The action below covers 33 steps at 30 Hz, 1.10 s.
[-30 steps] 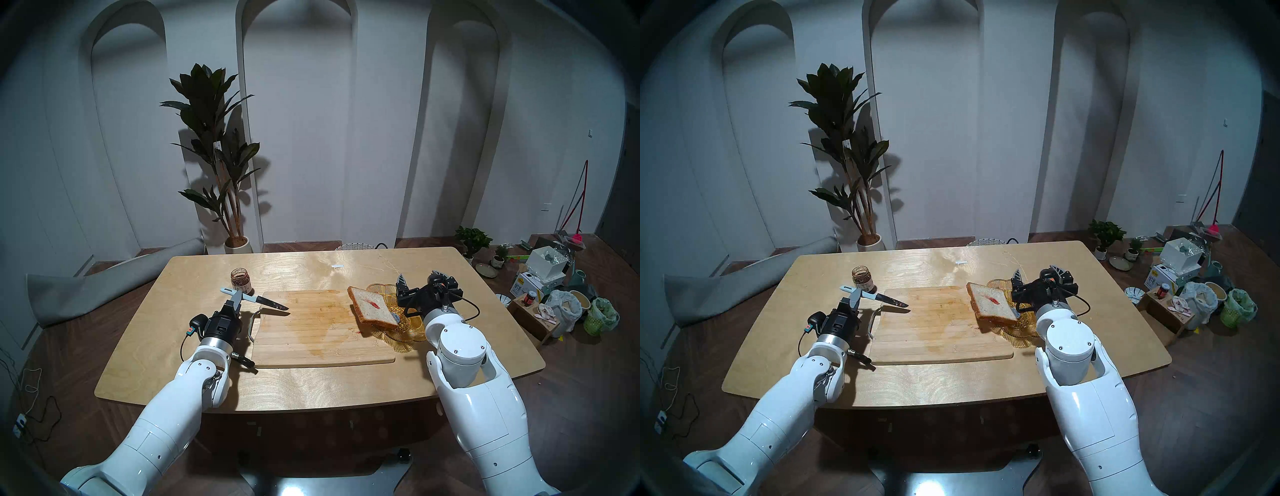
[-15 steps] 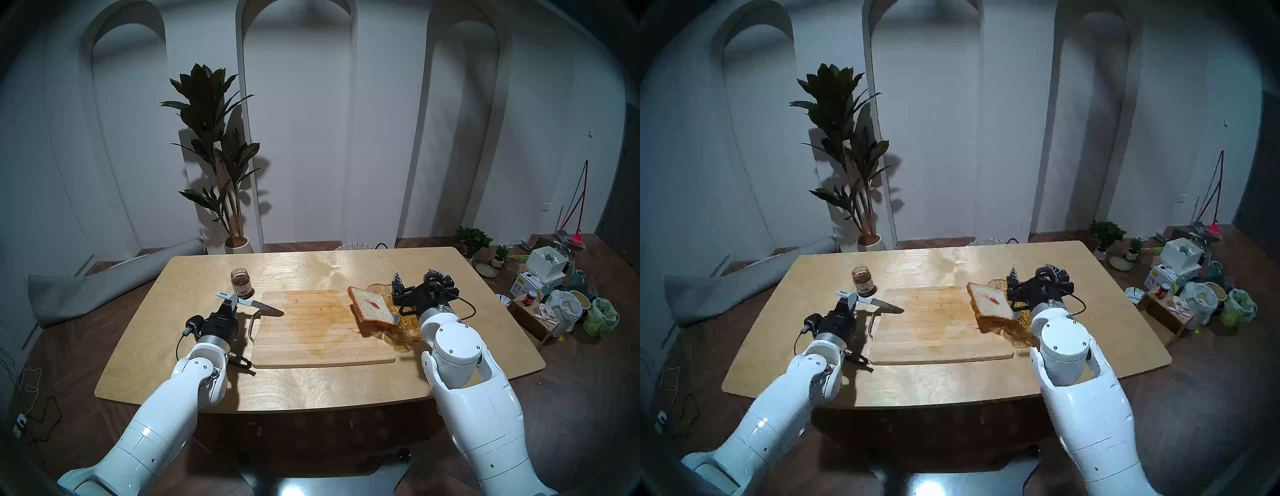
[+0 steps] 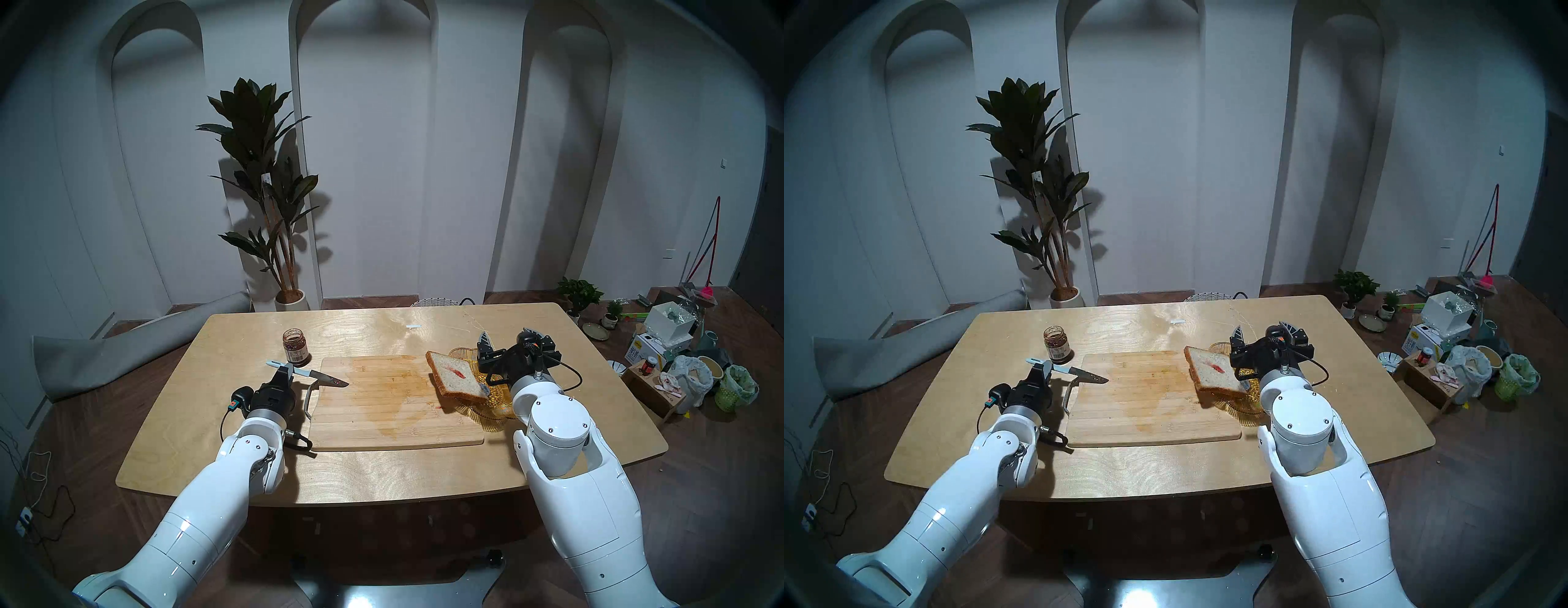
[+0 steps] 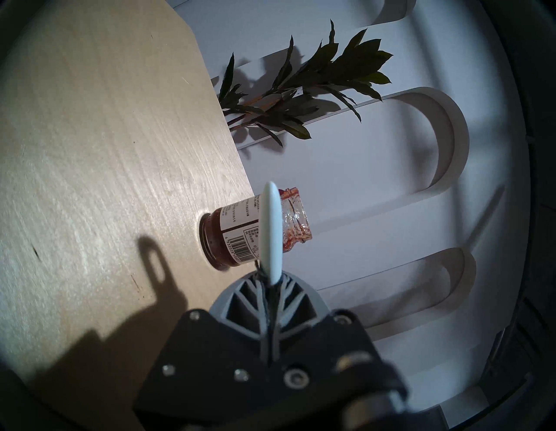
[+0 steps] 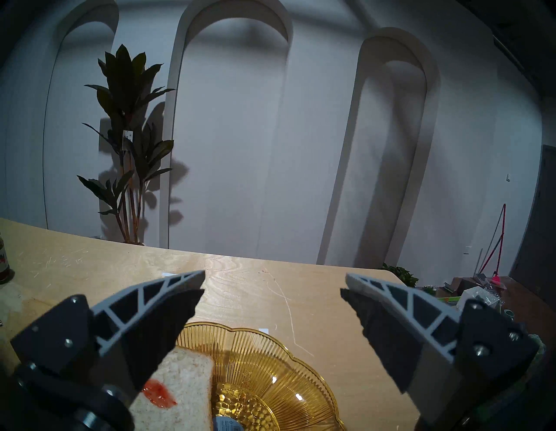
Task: Spread jam over the slice of bread with the knife
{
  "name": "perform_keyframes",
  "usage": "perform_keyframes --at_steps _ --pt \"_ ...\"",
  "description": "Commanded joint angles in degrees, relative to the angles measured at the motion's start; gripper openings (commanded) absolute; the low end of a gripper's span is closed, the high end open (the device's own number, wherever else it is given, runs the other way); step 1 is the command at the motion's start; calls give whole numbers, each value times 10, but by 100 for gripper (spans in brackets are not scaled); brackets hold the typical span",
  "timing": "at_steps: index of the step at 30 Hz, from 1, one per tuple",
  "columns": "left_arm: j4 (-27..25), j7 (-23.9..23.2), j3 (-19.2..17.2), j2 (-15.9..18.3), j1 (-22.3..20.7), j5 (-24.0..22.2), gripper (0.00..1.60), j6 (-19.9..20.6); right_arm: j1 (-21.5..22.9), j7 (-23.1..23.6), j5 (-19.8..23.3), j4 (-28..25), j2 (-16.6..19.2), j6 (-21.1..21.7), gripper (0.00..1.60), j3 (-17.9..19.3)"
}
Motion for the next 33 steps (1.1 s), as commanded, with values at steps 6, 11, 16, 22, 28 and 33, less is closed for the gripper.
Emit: perform_keyframes --at_steps 6,11,16,22,28,33 --pt "-16 12 -5 -7 4 1 0 -18 -4 -6 -1 -30 -3 5 160 -3" --pt "-40 25 -6 -8 18 1 0 -29 -6 -9 -1 -37 -3 9 160 -7" --pt "-55 39 1 -15 27 10 0 -39 -4 -11 -2 -40 -3 13 160 -11" --pt "-57 58 15 -23 24 22 0 -49 -4 -11 -1 -42 -2 14 160 -14" --pt "-59 82 19 -26 24 29 0 -61 -5 -13 0 -45 -3 16 160 -16" --pt "-58 84 20 -27 27 28 0 -60 -6 -14 0 -46 -3 18 160 -16"
